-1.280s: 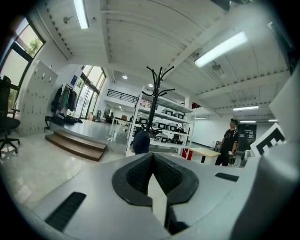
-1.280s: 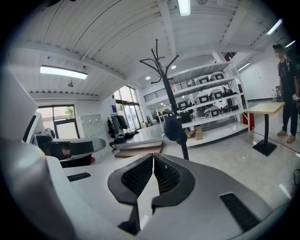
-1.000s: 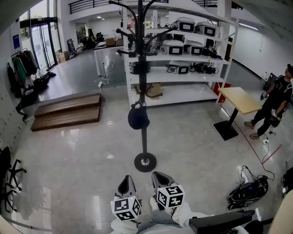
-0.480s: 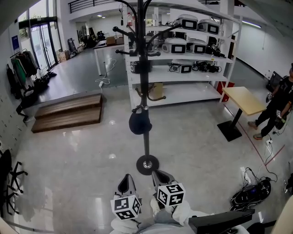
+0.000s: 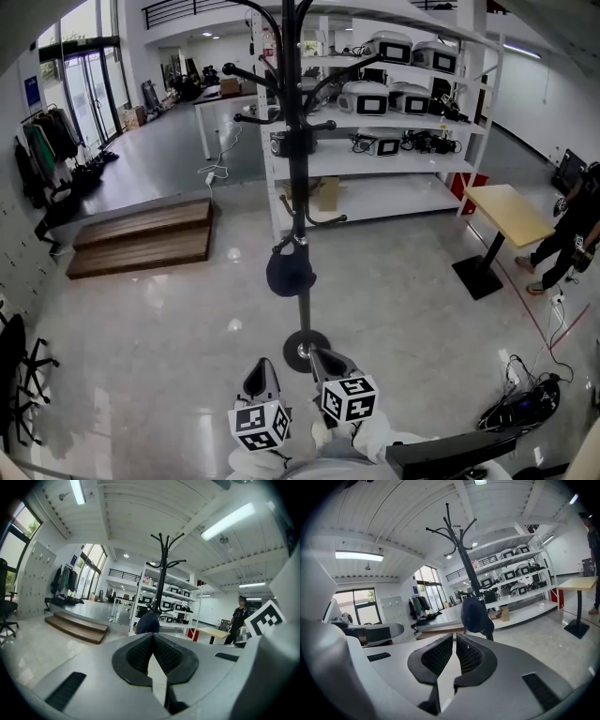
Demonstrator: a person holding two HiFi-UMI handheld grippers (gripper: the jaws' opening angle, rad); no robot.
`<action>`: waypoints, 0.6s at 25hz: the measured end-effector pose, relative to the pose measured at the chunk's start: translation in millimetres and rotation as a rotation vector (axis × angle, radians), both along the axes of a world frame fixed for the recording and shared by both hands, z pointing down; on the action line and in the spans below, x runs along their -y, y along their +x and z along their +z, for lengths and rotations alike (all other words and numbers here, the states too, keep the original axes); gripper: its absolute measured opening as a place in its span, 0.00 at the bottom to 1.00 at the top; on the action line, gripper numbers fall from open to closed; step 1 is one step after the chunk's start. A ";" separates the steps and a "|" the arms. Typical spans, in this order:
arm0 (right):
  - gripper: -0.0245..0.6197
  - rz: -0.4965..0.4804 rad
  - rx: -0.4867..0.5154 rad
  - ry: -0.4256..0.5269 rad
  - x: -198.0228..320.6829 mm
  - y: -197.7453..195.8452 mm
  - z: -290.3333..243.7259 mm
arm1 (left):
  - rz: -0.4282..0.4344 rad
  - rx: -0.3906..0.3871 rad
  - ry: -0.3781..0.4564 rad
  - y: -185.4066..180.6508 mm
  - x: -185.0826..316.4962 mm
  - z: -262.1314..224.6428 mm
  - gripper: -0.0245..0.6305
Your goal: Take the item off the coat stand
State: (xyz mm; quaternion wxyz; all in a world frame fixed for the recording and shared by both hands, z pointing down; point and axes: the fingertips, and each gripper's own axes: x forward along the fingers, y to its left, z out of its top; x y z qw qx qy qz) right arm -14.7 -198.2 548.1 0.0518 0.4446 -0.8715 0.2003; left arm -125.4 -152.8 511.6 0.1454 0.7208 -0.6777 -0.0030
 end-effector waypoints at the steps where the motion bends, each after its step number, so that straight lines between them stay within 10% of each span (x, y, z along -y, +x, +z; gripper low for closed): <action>1: 0.06 -0.002 0.000 0.000 5.8 -1.0 -0.7 | 0.000 0.001 0.000 -0.2 5.7 -0.7 0.03; 15: 0.06 -0.040 -0.005 -0.007 73.4 -22.3 -0.1 | -0.021 0.000 -0.010 -14.6 70.8 1.9 0.03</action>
